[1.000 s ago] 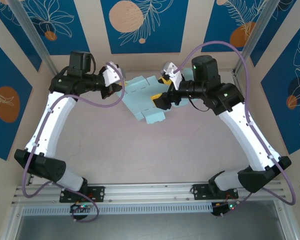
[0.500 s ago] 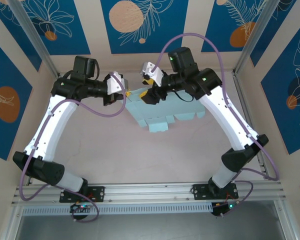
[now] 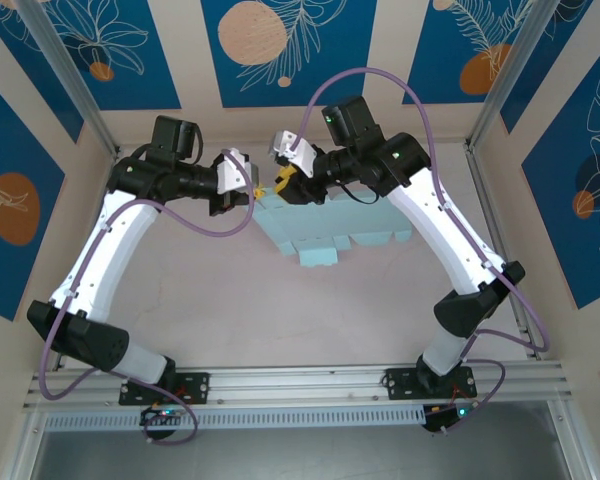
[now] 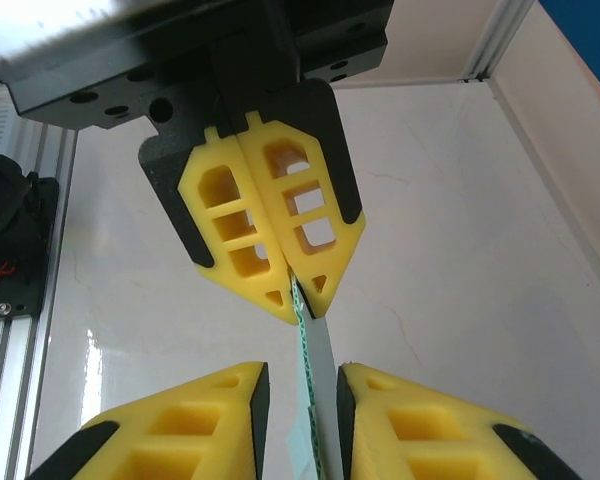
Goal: Fold the paper box
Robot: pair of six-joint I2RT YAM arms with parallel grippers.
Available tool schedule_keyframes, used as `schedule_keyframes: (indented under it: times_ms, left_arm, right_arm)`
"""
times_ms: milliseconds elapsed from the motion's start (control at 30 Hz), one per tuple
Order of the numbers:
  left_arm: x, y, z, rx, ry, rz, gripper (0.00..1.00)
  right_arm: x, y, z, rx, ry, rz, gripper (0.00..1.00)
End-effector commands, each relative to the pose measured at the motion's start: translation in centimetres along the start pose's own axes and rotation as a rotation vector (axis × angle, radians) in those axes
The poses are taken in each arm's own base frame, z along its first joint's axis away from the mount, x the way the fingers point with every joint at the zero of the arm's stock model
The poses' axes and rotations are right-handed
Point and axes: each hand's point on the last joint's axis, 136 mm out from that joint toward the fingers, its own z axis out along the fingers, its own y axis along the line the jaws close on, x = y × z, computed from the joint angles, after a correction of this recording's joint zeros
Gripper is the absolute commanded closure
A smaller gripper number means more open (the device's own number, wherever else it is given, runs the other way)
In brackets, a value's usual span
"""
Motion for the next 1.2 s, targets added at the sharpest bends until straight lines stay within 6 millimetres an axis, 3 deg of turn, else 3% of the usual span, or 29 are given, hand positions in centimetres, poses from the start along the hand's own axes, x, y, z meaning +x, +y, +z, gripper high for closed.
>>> schedule_keyframes:
  times_ms: [0,200,300,400,433,467,500,533,567,800,967,1167]
  left_arm:
    - [-2.0,-0.7,-0.4,0.026,-0.075,0.024,1.0]
    - [-1.9,-1.0,-0.4,0.031,-0.074,0.024,1.0]
    - [-2.1,-1.1,-0.5,0.032,-0.081,0.023,1.0]
    - [-2.3,-0.9,-0.5,0.026,-0.09,0.008,1.0]
    - [-2.3,-0.6,-0.5,0.013,-0.091,-0.009,0.89]
    - [-2.3,-0.1,-0.5,-0.01,-0.089,-0.043,0.54]
    - [-2.4,0.3,-0.7,-0.027,-0.09,-0.063,0.3]
    - [-2.5,0.6,-0.8,-0.036,-0.093,-0.087,0.1]
    - [-2.5,0.7,-1.0,-0.045,-0.1,-0.108,0.0]
    - [-0.4,0.1,-2.4,-0.099,-0.258,-0.237,0.0]
    - [2.8,-1.4,-0.4,-0.087,-0.367,-0.355,0.0]
    - [4.6,0.4,1.3,-0.103,-0.387,-0.417,0.0]
  right_arm:
    - [1.3,0.4,0.8,-0.031,0.038,0.021,0.73]
    - [1.8,0.0,0.8,-0.024,0.042,0.036,0.73]
    - [1.8,-0.4,0.8,-0.012,0.034,0.042,1.0]
    - [1.6,-0.6,0.6,-0.003,0.023,0.046,1.0]
    - [1.5,-0.7,0.5,0.003,0.017,0.046,1.0]
    - [1.3,-0.8,0.3,0.014,0.007,0.047,1.0]
    - [1.2,-1.0,0.2,0.026,-0.002,0.049,1.0]
    - [1.2,-1.3,0.0,0.042,-0.013,0.053,1.0]
    - [1.1,-1.6,-0.3,0.059,-0.027,0.06,1.0]
    - [-0.1,-2.8,-3.7,0.136,-0.189,0.141,1.0]
    - [-1.1,-2.3,-6.3,0.14,-0.305,0.188,1.0]
    - [-2.1,-0.9,-8.2,0.016,-0.4,0.24,1.0]
